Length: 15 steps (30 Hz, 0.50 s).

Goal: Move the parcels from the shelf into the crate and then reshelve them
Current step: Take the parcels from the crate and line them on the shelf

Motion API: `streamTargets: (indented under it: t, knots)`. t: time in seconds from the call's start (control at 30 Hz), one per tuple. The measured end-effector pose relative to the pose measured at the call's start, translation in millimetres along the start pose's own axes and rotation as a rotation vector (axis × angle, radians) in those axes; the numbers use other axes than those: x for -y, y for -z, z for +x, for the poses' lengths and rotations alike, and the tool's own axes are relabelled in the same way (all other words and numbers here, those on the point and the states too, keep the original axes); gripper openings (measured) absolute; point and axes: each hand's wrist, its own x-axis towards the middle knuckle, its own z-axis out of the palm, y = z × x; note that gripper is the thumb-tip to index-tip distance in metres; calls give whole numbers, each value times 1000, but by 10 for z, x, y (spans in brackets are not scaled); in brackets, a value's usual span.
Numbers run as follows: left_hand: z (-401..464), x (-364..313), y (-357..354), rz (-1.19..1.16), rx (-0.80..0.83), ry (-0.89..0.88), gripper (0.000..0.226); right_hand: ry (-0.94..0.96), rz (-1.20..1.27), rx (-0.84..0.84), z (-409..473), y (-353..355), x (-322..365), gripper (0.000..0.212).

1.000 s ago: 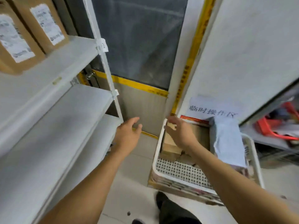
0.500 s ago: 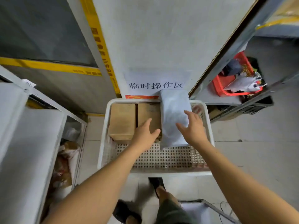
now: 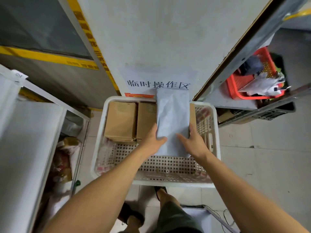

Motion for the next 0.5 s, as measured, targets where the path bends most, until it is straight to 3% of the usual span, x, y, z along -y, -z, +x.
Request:
streamTargets:
  t: [0.13, 0.27, 0.4, 0.5]
  knots:
    - [-384, 51, 380, -20, -151, -35, 81, 40, 227, 52, -232, -267, 357, 59]
    - [-894, 14, 835, -100, -256, -190, 78, 78, 449, 148, -507, -600, 788, 57]
    - [-1617, -65, 1249, -2, -378, -388, 40, 221, 486, 253, -777, -1025, 1310, 61]
    - [-2214, -10, 1505, 101, -576, -583, 35, 267, 517, 360, -994, -1403, 1741, 66]
